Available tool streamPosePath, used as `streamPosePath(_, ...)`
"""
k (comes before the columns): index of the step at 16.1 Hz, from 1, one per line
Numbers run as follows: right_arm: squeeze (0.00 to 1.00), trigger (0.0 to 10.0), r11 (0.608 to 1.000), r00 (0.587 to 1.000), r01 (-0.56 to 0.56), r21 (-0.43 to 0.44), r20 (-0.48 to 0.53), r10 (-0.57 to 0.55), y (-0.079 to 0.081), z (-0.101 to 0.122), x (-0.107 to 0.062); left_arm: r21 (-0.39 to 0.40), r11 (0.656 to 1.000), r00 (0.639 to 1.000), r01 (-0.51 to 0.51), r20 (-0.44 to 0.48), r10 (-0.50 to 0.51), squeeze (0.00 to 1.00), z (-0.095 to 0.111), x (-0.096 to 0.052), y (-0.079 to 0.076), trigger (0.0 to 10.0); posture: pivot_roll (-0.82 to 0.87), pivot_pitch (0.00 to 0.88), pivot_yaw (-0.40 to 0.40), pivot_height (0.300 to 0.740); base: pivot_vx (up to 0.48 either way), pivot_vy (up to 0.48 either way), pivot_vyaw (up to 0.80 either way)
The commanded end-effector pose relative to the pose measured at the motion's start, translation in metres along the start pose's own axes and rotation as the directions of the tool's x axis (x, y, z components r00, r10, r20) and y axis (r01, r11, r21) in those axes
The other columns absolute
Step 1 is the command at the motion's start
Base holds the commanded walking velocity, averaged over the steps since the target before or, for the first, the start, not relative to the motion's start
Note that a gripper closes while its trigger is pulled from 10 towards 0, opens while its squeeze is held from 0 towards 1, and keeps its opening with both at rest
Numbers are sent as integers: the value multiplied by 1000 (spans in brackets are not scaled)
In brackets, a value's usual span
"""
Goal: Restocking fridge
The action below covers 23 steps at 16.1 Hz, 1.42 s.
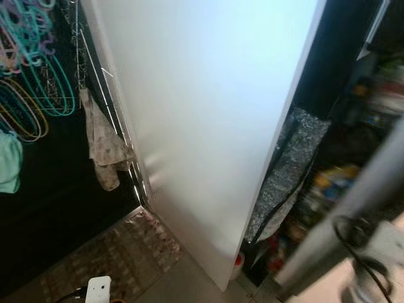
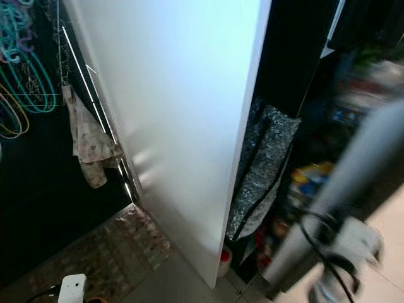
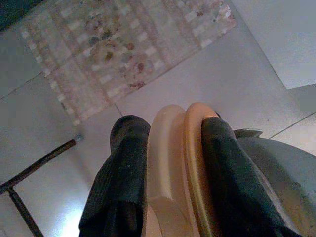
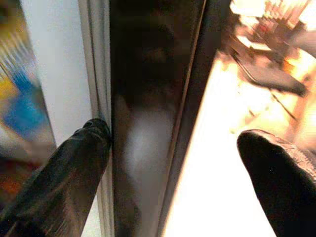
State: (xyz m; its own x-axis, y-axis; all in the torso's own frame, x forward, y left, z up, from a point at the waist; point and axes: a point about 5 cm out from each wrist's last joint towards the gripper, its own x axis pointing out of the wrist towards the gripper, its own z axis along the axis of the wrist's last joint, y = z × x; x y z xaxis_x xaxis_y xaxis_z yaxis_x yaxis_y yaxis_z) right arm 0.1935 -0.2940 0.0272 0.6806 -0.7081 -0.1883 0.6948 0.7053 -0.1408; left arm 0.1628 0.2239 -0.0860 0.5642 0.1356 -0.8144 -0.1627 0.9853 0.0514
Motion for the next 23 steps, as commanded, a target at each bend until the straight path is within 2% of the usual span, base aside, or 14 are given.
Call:
streamPosePath(1, 0, 10000, 997, 985, 58, -45, -162, -64, -20, -37, -10, -25, 994, 993, 104, -58, -106, 0, -11, 0, -35, 10000, -8, 43, 4, 740, 0, 0, 0)
streamPosePath(2, 0, 10000, 998, 976, 42, -48, -212, -51, -22, -51, -13, -21, 994, 992, 110, -59, -111, 0, -10, 1, -39, 10000, -10, 42, 5, 740, 0, 0, 0)
streamPosePath(4, 0, 10000, 999, 960, -4, -53, -280, -11, -21, -66, -18, -17, 994, 992, 108, -60, -109, 0, -10, 0, -36, 10000, -14, 37, 9, 740, 0, 0, 0)
streamPosePath(6, 0, 10000, 996, 881, -92, -8, -466, 78, -17, -101, -29, -8, 994, 992, 109, -61, -109, 0, -10, 0, -32, 10000, -24, 34, 18, 740, 0, 0, 0)
streamPosePath(8, 0, 10000, 984, 816, -177, -15, -561, 138, -12, -115, -37, 2, 994, 992, 106, -63, -105, 0, -10, 0, -31, 10000, -27, 33, 26, 740, 0, 0, 0)
streamPosePath(9, 0, 10000, 941, 737, -335, -53, -637, 226, -4, -126, -47, 3, 995, 993, 101, -63, -101, 0, -9, 1, -30, 10000, -31, 32, 33, 740, 0, 0, 0)
streamPosePath(11, 0, 10000, 875, 675, -474, -99, -679, 289, 0, -130, -52, -10, 997, 994, 83, -67, -83, 0, -10, 1, -28, 10000, -27, 33, 33, 740, 0, 0, 0)
streamPosePath(12, 0, 10000, 864, 668, -495, -97, -679, 306, 3, -130, -52, -27, 997, 995, 73, -66, -75, 0, -9, 1, -26, 10000, -16, 36, 34, 740, 0, 0, 0)
streamPosePath(15, 0, 10000, 884, 629, -466, 30, -692, 355, 18, -132, -58, -32, 998, 995, 63, -80, -65, 0, -12, 0, -22, 10000, -3, 42, 49, 740, 0, 0, 0)
streamPosePath(18, 0, 10000, 902, 612, -430, 40, -722, 323, 22, -139, -68, -13, 999, 995, 51, -89, -52, 0, -13, 0, -19, 10000, 10, 50, 61, 740, 0, 0, 0)
streamPosePath(21, 0, 10000, 862, 586, -505, 37, -718, 374, 32, -142, -77, -2, 999, 994, 47, -97, -47, 0, -15, -1, -17, 10000, 14, 57, 72, 740, 0, -201, 231)
streamPosePath(23, 0, 10000, 875, 590, -480, 60, -716, 373, 32, -143, -78, 4, 999, 994, 44, -101, -43, 0, -15, -1, -15, 10000, 14, 59, 76, 740, 0, -351, 400)
